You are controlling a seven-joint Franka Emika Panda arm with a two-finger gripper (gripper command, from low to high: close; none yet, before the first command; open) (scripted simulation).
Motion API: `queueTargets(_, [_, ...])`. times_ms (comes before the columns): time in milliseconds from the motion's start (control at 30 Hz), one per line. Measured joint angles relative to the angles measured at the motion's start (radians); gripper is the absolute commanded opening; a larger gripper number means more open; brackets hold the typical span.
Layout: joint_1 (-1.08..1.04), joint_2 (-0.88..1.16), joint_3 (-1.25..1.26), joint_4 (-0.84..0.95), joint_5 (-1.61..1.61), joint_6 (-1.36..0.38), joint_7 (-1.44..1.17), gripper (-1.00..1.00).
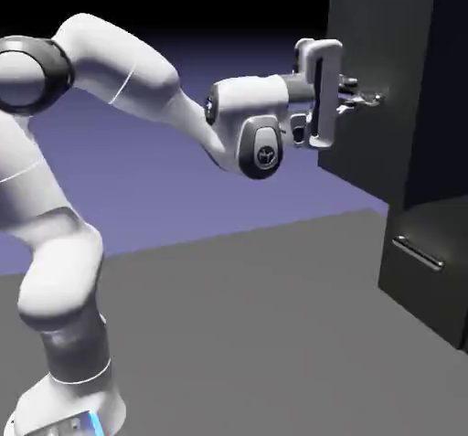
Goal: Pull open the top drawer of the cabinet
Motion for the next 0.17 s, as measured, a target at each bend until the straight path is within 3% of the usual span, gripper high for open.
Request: queueTargets(167, [0.143,-0.121,-0.113,-0.098,0.055,-0.015,-0.077,-1.0])
